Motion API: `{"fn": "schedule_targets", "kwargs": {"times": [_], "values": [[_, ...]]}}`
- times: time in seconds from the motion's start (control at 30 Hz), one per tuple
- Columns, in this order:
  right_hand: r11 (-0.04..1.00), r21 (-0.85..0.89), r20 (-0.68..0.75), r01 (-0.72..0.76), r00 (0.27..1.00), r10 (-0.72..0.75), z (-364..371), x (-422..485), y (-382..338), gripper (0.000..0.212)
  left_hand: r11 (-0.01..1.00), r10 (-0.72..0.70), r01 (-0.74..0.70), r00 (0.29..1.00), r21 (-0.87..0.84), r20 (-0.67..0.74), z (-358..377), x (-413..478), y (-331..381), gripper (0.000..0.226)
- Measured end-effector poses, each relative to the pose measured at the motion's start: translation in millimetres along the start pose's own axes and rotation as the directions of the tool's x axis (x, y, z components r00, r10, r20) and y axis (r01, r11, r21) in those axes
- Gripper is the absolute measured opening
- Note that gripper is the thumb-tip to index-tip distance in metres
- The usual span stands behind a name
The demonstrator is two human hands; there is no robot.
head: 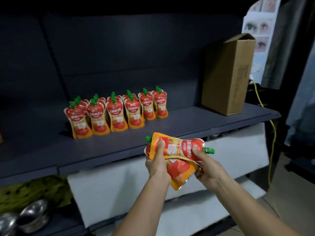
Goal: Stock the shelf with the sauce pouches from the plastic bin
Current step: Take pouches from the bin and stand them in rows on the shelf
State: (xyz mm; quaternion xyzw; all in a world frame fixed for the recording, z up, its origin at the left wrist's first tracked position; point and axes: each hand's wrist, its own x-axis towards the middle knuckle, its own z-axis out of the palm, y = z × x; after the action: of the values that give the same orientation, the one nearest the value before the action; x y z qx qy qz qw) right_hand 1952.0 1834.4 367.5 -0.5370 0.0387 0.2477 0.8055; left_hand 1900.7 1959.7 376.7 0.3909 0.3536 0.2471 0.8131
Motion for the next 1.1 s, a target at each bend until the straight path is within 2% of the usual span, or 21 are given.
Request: {"fn": "schedule_targets", "kwargs": {"times": [0.2,0.3,0.4,0.5,0.6,0.7,0.77,0.93,1.1], "values": [[0.992,-0.04,0.003,0.124,0.992,-0.124,68.6,59.8,-30.9,0.014,0.986,0.002,-0.021,0.993,0.167,0.118,-13.1,70.5,47.9,0.072],[0.973,-0.052,0.023,0.224,0.975,-0.223,99.7,91.2,-57.6,0.015,0.961,-0.004,-0.06,0.974,0.269,0.229,-22.8,107.2,71.9,0.052],[0.939,-0.041,0.047,0.343,0.939,-0.341,126.4,123.1,-87.0,0.015,0.942,0.028,-0.113,0.965,0.317,0.262,-31.5,141.5,95.0,0.035],[0.883,-0.068,0.113,0.464,0.883,-0.455,147.5,151.2,-110.5,0.011,0.927,0.076,-0.166,0.962,0.336,0.264,-36.9,170.9,114.3,0.034],[0.814,-0.199,0.143,0.546,0.838,-0.527,164.9,178.9,-120.6,0.011,0.933,0.127,-0.201,0.96,0.297,0.249,-38.4,193.6,130.5,0.035],[0.732,-0.386,0.198,0.561,0.826,-0.528,178.1,204.7,-118.0,0.01,0.945,0.153,-0.211,0.96,0.251,0.233,-37.4,208.2,141.1,0.037],[0.702,-0.45,0.253,0.551,0.833,-0.492,182.8,220.9,-112.6,0.007,0.945,0.174,-0.228,0.958,0.234,0.23,-35.3,216.9,145.6,0.036],[0.708,-0.498,0.306,0.501,0.865,-0.397,191.7,260.8,-105.1,0.004,0.937,0.23,-0.283,0.941,0.205,0.247,-29.3,235.0,154.8,0.029],[0.715,-0.507,0.323,0.481,0.876,-0.359,205.7,293.3,-108.9,0.012,0.912,0.294,-0.351,0.919,0.21,0.263,-24.2,243.5,160.4,0.025]]}}
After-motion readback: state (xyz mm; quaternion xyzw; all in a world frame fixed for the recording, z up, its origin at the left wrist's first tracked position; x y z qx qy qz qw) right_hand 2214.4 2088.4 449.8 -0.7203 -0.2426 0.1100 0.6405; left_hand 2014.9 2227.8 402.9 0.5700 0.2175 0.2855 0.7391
